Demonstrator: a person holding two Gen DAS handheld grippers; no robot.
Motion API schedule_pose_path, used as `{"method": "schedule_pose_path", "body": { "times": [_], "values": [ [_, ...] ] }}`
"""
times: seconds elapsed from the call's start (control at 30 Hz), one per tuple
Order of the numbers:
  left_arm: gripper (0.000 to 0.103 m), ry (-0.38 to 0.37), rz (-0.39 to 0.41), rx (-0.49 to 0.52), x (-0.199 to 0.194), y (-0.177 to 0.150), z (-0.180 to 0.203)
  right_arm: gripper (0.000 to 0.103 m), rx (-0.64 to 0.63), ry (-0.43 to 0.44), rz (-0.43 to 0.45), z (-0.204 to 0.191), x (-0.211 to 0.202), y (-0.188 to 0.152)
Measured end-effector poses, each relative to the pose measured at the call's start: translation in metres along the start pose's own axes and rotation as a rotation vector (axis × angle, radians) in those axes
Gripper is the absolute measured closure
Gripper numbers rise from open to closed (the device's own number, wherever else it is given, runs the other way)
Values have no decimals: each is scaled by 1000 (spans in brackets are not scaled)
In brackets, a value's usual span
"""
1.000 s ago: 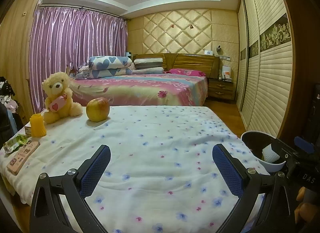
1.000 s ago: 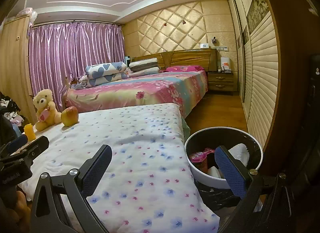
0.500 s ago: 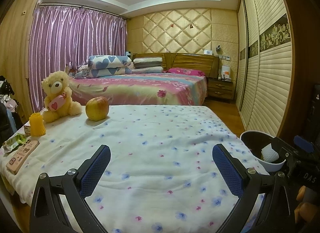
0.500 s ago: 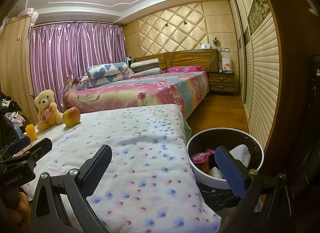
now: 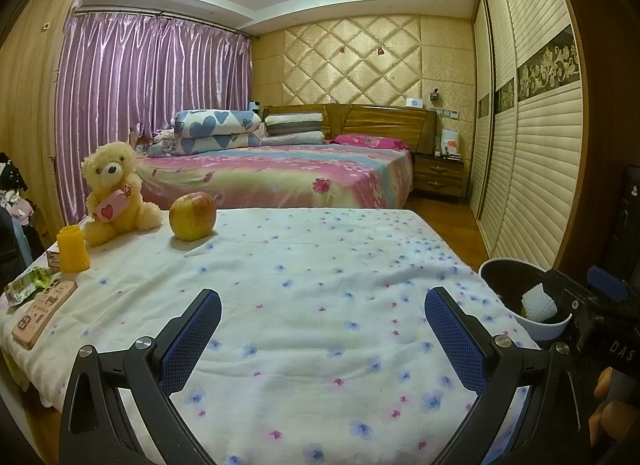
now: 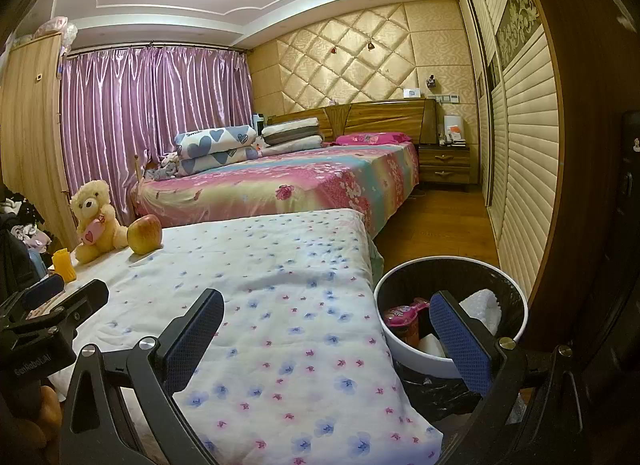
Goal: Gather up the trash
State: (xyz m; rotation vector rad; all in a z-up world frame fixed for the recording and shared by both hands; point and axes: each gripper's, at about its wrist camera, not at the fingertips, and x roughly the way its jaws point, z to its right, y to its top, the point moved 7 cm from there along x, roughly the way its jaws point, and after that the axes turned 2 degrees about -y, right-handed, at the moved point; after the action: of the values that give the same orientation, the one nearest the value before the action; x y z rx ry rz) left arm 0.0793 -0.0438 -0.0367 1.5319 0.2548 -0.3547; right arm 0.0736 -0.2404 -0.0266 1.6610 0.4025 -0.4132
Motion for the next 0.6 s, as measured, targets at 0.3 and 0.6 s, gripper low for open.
{"method": "schedule_pose_path", "body": {
  "times": [0.3,0.6],
  "values": [
    [1,-2,-3,-1,1,0,0,0,1,2,-1,-1,0,0],
    [1,-5,-2,-1,1,-1,1,0,1,4,1,-3,0,1]
  ]
}}
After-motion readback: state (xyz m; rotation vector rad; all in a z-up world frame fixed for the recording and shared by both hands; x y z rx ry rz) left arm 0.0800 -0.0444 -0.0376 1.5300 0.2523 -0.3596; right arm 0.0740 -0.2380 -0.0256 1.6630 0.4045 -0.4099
